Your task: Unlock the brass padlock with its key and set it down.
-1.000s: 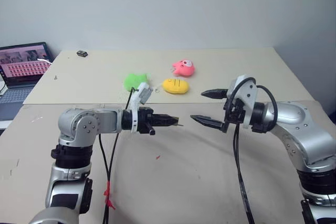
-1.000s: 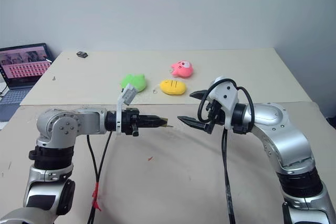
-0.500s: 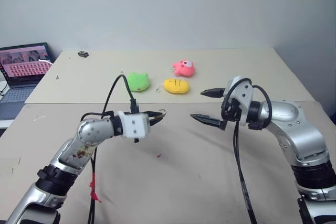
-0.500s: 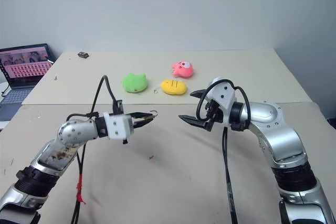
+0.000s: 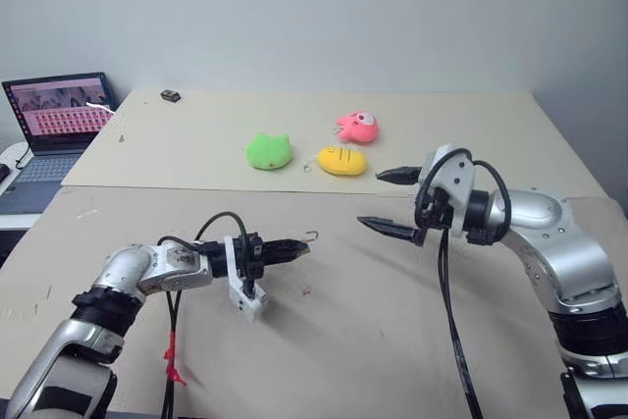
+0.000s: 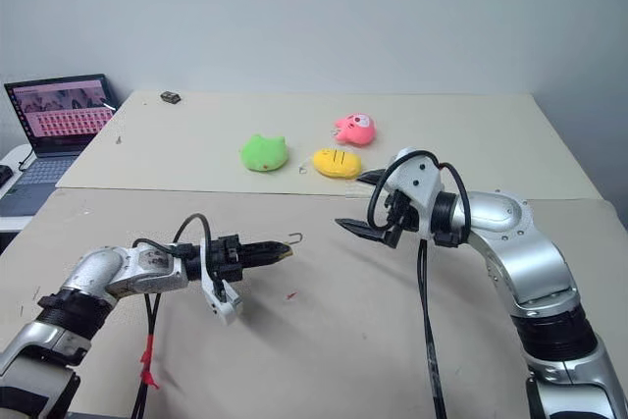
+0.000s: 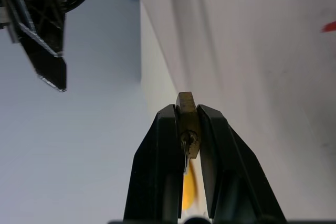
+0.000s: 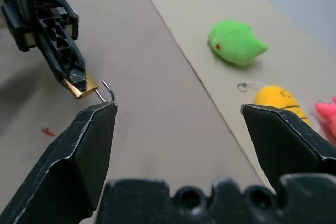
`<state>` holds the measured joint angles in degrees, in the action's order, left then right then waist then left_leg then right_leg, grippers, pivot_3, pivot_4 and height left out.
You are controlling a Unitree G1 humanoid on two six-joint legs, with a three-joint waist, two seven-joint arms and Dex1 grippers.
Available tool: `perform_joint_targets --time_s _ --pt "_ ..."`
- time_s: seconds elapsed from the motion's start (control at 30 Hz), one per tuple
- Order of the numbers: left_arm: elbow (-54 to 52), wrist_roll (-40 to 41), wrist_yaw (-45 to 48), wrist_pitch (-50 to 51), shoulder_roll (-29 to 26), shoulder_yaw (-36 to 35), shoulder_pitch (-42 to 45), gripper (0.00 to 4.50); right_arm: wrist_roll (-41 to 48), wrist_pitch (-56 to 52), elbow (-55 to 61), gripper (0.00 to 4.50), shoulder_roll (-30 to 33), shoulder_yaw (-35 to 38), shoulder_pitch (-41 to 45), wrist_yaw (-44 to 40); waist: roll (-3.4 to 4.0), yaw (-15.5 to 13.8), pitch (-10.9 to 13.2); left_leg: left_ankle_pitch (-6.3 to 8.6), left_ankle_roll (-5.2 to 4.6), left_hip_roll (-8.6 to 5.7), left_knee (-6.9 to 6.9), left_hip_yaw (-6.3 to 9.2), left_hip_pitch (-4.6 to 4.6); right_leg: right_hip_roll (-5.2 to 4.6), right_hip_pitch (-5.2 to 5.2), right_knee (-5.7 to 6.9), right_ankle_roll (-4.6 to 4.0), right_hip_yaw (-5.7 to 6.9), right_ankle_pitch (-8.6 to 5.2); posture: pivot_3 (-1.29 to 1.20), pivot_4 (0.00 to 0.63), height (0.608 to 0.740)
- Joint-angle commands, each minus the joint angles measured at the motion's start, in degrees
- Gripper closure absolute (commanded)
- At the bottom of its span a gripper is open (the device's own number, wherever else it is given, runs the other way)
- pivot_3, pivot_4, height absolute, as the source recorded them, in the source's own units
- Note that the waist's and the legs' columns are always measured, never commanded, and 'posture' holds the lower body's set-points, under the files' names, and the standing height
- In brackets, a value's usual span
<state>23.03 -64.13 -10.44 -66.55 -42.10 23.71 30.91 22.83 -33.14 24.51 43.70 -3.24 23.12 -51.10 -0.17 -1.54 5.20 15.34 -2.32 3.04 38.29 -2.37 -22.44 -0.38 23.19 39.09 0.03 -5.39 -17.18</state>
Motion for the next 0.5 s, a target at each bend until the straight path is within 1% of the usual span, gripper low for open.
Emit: perform_joint_targets --time_s 0.03,0.1,0.2,0.37,0.5 --pt "4.7 -1.7 -3.4 -2.8 1.1 3.5 5.3 4.46 1.5 -1.6 4.3 0.04 0.9 2.5 -0.2 0.9 -0.01 0.0 0.0 0.00 0.00 -0.04 0.01 0.01 -0.01 -0.04 0.00 0.01 0.03 0.00 -0.01 0.00 0.150 0.655" --pt "7.6 -1.5 -3.8 -4.2 2.0 5.5 7.8 4.46 1.8 -2.2 5.3 0.04 1.0 3.0 -0.9 1.5 -0.02 0.1 0.0 -0.01 0.01 -0.09 0.06 0.03 -0.03 -0.07 -0.03 0.01 0.11 0.00 0.00 0.00 0.150 0.655" --pt "11.1 -3.3 -5.0 -4.8 3.2 8.8 11.6 4.46 2.0 -2.9 6.5 0.04 1.1 3.4 -1.9 2.4 -0.02 0.2 0.0 -0.01 0.02 -0.11 0.12 0.04 -0.04 -0.09 -0.06 -0.01 0.18 0.00 0.00 0.00 0.150 0.655" --pt "18.6 -6.8 -6.1 -3.5 5.6 14.6 17.0 4.46 1.9 -3.7 7.7 0.04 0.9 3.7 -2.2 3.6 -0.04 0.6 0.0 -0.01 0.01 -0.14 0.11 0.09 -0.08 -0.08 -0.06 0.00 0.22 0.03 -0.02 0.00 0.150 0.655" --pt "23.5 -4.7 -4.9 -4.0 6.8 16.5 19.7 4.46 2.1 -4.3 8.1 0.04 0.9 3.9 -2.2 4.2 -0.04 0.7 0.0 -0.01 0.01 -0.16 0.10 0.13 -0.06 -0.08 -0.08 0.02 0.25 0.04 -0.03 0.00 0.150 0.655"
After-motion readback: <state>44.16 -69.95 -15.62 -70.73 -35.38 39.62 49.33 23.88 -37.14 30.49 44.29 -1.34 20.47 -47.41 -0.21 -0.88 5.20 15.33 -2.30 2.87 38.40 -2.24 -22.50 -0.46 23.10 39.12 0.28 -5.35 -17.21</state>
